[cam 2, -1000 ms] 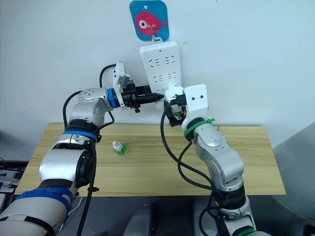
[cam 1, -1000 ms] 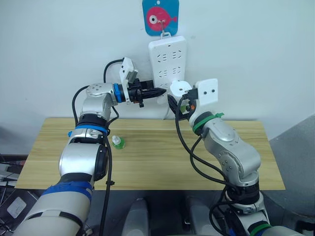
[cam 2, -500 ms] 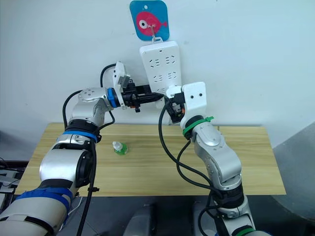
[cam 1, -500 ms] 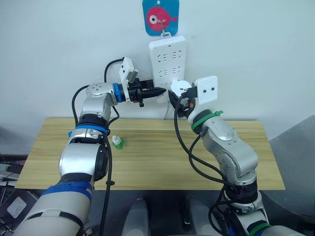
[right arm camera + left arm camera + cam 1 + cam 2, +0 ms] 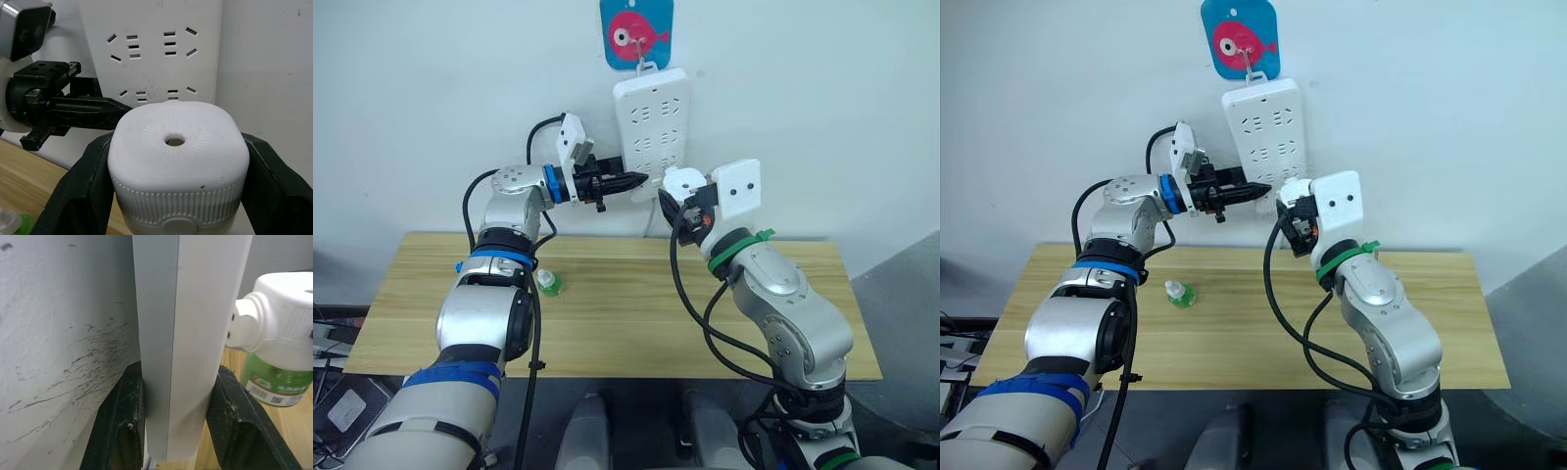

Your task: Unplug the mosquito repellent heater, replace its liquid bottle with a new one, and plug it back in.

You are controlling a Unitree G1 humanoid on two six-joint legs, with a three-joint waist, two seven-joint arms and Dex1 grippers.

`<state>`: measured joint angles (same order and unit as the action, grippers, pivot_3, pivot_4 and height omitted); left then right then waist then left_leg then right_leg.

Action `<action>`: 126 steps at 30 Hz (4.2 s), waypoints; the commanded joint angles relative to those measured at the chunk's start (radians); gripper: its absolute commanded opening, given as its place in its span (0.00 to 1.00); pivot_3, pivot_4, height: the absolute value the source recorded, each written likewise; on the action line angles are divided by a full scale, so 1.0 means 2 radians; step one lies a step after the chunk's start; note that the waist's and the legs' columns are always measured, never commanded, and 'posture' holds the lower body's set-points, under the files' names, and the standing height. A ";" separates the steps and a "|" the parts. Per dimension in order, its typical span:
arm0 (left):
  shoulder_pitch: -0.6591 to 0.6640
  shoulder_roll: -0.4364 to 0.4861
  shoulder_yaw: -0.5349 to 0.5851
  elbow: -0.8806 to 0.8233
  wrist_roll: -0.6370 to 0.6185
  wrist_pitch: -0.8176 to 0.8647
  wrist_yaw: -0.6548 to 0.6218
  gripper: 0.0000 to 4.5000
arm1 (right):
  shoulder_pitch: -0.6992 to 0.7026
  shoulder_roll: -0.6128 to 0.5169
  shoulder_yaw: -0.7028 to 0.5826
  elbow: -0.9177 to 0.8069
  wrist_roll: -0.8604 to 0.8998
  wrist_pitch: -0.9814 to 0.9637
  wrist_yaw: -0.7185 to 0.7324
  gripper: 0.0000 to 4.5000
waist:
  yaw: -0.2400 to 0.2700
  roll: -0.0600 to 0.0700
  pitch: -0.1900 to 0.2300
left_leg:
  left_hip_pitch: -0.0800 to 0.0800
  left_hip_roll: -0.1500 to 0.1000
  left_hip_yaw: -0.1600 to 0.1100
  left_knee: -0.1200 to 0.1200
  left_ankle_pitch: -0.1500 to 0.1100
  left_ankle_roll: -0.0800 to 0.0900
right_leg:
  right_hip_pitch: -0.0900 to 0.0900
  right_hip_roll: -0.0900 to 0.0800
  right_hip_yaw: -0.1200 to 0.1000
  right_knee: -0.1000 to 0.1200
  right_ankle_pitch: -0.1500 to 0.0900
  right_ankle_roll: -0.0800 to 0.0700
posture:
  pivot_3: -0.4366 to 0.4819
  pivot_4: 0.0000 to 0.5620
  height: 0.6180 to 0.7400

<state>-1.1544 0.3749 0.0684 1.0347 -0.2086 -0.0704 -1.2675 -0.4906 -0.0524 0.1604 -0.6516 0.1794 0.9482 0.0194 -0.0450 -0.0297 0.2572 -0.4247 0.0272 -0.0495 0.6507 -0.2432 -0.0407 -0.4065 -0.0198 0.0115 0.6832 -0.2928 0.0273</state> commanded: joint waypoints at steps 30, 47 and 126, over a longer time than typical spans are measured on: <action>0.168 0.110 0.045 -0.248 -0.042 0.116 0.056 1.00 | 0.037 -0.061 -0.140 0.007 0.050 -0.051 0.066 0.67 | -0.023 0.001 0.000 | 0.005 0.001 0.000 -0.002 0.002 0.001 | -0.001 0.003 0.003 0.006 0.000 -0.001 | 0.43 0.45 1.00; 0.379 0.034 -0.049 -0.639 -0.065 0.129 0.149 1.00 | 0.004 0.059 -0.346 0.044 0.271 0.068 -0.044 0.67 | 0.008 0.001 0.001 | 0.002 0.000 0.000 -0.003 0.004 -0.003 | 0.001 -0.001 0.003 0.001 0.001 0.000 | 0.43 0.44 1.00; 0.314 -0.172 -0.155 -0.442 0.010 -0.059 0.252 0.50 | 0.114 -0.131 -0.173 0.033 0.821 -0.242 -0.319 0.67 | -0.019 0.002 0.001 | 0.001 0.000 0.002 -0.003 0.004 -0.003 | 0.001 0.001 0.003 -0.001 0.001 0.001 | 0.32 0.43 1.00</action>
<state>-0.5240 0.0397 -0.2363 0.1709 -0.1766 -0.1789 -0.7610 -0.2552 -0.3086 -0.1762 -0.5516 1.7948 0.4792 -0.6427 -0.0832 -0.0263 0.2587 -0.4235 0.0271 -0.0447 0.6453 -0.2355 -0.0460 -0.4055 -0.0177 0.0176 0.6820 -0.2912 0.0286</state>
